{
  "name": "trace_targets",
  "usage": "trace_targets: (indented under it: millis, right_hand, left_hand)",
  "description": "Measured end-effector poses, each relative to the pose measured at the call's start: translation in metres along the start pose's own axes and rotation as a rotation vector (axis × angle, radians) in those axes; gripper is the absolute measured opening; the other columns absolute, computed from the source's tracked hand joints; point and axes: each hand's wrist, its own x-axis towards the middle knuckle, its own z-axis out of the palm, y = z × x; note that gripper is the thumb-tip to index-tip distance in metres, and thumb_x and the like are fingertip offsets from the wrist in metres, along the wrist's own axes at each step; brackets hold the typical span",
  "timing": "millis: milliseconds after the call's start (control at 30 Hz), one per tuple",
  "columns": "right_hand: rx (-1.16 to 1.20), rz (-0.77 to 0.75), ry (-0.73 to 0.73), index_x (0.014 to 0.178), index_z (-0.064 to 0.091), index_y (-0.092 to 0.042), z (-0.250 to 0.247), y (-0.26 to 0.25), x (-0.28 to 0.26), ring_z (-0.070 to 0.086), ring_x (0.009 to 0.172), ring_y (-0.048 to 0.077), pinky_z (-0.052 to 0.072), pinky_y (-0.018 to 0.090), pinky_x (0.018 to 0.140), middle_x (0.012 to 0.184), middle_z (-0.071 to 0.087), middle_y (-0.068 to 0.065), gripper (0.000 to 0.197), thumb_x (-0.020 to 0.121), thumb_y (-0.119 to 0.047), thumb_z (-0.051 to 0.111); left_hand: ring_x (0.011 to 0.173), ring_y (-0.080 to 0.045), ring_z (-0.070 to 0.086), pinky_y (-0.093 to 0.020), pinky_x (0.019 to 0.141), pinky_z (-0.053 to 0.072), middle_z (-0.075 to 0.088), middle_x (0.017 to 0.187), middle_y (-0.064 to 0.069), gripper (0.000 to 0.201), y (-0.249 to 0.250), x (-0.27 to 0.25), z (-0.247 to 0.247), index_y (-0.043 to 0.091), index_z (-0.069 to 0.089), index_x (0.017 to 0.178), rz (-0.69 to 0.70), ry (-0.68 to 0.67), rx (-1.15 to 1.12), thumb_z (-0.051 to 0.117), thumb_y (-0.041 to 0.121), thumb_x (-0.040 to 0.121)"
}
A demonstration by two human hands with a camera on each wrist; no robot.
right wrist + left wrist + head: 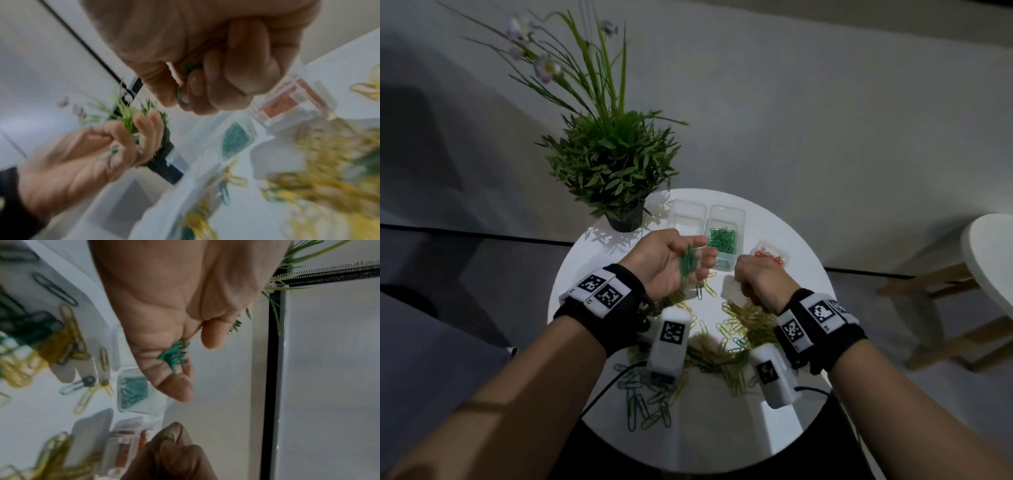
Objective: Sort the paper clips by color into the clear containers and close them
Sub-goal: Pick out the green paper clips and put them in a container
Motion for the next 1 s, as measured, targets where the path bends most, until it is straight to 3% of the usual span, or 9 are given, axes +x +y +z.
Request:
trace_targets:
  millis: [100, 200, 333, 400, 533, 700, 833, 933, 1000]
  right_hand:
    - [0.230, 0.054, 0.022, 0.058, 0.038, -0.017, -0.016, -0.019, 0.002, 0.020, 0.033, 0.009, 0.015, 0.011, 0.039, 0.041, 0.032, -0.004, 0.029, 0.082, -0.001, 0.039]
    - [0.378, 0.117, 0.024, 0.060, 0.035, -0.021, -0.028, -0.029, 0.013, 0.015, 0.038, 0.010, 0.014, 0.011, 0.041, 0.046, 0.026, -0.003, 0.027, 0.082, -0.006, 0.037]
    - [0.544, 0.313, 0.066, 0.059, 0.036, -0.020, -0.037, -0.033, 0.043, 0.020, 0.032, 0.010, 0.014, 0.009, 0.037, 0.045, 0.032, -0.004, 0.028, 0.087, -0.018, 0.041]
    - [0.591, 0.365, 0.093, 0.063, 0.038, -0.017, -0.038, -0.037, 0.059, 0.030, 0.031, 0.011, 0.021, 0.009, 0.034, 0.049, 0.037, -0.001, 0.027, 0.090, -0.017, 0.040]
    - [0.596, 0.376, 0.105, 0.075, 0.046, -0.008, -0.031, -0.042, 0.081, 0.056, 0.047, 0.022, 0.049, 0.020, 0.040, 0.066, 0.053, 0.011, 0.019, 0.093, -0.013, 0.041]
    - [0.586, 0.369, 0.088, 0.077, 0.050, -0.012, -0.026, -0.039, 0.090, 0.042, 0.060, 0.016, 0.039, 0.025, 0.056, 0.068, 0.043, 0.005, 0.017, 0.093, -0.018, 0.046]
    - [0.621, 0.337, 0.062, 0.072, 0.039, -0.021, -0.026, -0.039, 0.085, 0.022, 0.044, 0.010, 0.023, 0.021, 0.048, 0.053, 0.024, -0.004, 0.022, 0.092, -0.011, 0.040]
    - [0.613, 0.303, 0.066, 0.072, 0.043, -0.021, -0.036, -0.046, 0.067, 0.038, 0.050, 0.011, 0.032, 0.022, 0.053, 0.060, 0.041, 0.000, 0.027, 0.095, -0.009, 0.038]
    - [0.543, 0.274, 0.074, 0.081, 0.053, -0.014, -0.045, -0.045, 0.043, 0.054, 0.064, 0.016, 0.046, 0.024, 0.060, 0.075, 0.056, 0.005, 0.020, 0.097, -0.009, 0.042]
  left_hand:
    - [0.084, -0.029, 0.062, -0.028, 0.063, 0.058, 0.063, 0.103, -0.025, 0.044, 0.007, 0.008, 0.013, -0.005, 0.049, 0.110, 0.043, -0.073, -0.057, 0.016, -0.014, 0.084]
    - [0.094, -0.030, 0.062, -0.030, 0.077, 0.056, 0.061, 0.109, -0.024, 0.042, 0.014, 0.019, 0.024, -0.004, 0.050, 0.113, 0.064, -0.070, -0.040, 0.018, -0.015, 0.088]
    - [0.084, -0.023, 0.058, -0.027, 0.066, 0.055, 0.057, 0.108, -0.020, 0.034, 0.023, 0.044, 0.039, 0.000, 0.049, 0.112, 0.112, 0.101, 0.093, 0.025, -0.010, 0.090]
    - [0.084, -0.021, 0.053, -0.027, 0.065, 0.045, 0.051, 0.116, -0.021, 0.040, 0.021, 0.057, 0.044, 0.001, 0.046, 0.119, 0.165, 0.179, 0.189, 0.027, -0.012, 0.086]
    - [0.114, -0.028, 0.049, -0.037, 0.091, 0.047, 0.048, 0.121, -0.017, 0.056, 0.011, 0.068, 0.047, 0.002, 0.041, 0.135, 0.176, 0.187, 0.218, 0.029, -0.012, 0.083]
    - [0.131, -0.027, 0.039, -0.040, 0.112, 0.031, 0.038, 0.143, -0.020, 0.062, 0.008, 0.070, 0.046, 0.004, 0.038, 0.143, 0.169, 0.197, 0.278, 0.028, -0.010, 0.083]
    - [0.090, -0.013, 0.051, -0.026, 0.075, 0.037, 0.038, 0.145, -0.019, 0.064, 0.008, 0.067, 0.042, 0.002, 0.040, 0.141, 0.246, 0.222, 0.301, 0.027, -0.017, 0.081]
    - [0.106, -0.019, 0.055, -0.024, 0.077, 0.043, 0.051, 0.135, -0.015, 0.052, 0.006, 0.061, 0.034, 0.006, 0.044, 0.138, 0.294, 0.235, 0.406, 0.034, -0.012, 0.089]
    - [0.102, -0.020, 0.061, -0.025, 0.076, 0.048, 0.063, 0.117, -0.010, 0.037, 0.000, 0.053, 0.026, 0.011, 0.053, 0.129, 0.322, 0.262, 0.565, 0.043, 0.001, 0.094]
